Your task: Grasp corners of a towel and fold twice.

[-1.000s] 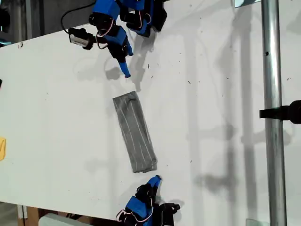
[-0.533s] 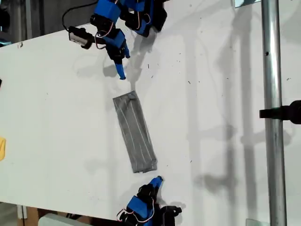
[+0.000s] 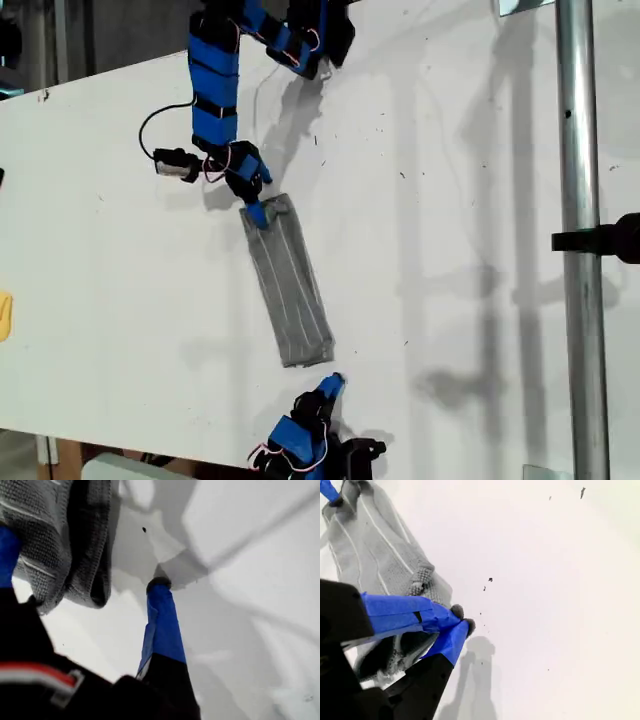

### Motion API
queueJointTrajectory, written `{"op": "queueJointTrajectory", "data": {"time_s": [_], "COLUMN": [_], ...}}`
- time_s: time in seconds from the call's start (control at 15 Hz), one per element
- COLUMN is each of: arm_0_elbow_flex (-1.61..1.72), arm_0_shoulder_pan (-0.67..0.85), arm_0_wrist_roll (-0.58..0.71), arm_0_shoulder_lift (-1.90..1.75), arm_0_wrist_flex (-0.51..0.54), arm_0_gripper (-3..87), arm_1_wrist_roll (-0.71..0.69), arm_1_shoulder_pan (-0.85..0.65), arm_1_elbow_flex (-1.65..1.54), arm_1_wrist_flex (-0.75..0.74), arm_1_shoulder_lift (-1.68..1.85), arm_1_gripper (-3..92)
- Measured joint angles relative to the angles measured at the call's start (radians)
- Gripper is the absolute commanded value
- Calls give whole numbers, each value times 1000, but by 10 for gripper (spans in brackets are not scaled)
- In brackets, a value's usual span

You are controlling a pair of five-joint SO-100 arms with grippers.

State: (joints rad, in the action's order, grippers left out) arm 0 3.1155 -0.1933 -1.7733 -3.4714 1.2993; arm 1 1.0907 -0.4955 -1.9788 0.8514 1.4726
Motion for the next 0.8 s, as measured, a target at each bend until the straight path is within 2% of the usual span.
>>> {"op": "queueJointTrajectory", "data": {"time_s": [0.33, 0.4, 0.47, 0.6, 0.8], "arm_0_elbow_flex": [0, 0, 0, 0, 0], "arm_0_shoulder_pan": [0, 0, 0, 0, 0], "arm_0_wrist_roll": [29, 29, 29, 29, 43], "arm_0_shoulder_lift": [0, 0, 0, 0, 0], "arm_0_wrist_flex": [0, 0, 0, 0, 0], "arm_0_gripper": [-26, -26, -26, -26, -26], "arm_1_wrist_roll": [146, 152, 152, 187, 189], "arm_1_shoulder_pan": [164, 193, 215, 222, 238], "arm_1_elbow_flex": [181, 206, 224, 225, 101], "arm_1_wrist_flex": [-141, -183, -198, -184, -61], "arm_1_shoulder_lift": [-186, -209, -224, -225, -80], "arm_1_gripper": [302, 213, 29, -2, -2]}}
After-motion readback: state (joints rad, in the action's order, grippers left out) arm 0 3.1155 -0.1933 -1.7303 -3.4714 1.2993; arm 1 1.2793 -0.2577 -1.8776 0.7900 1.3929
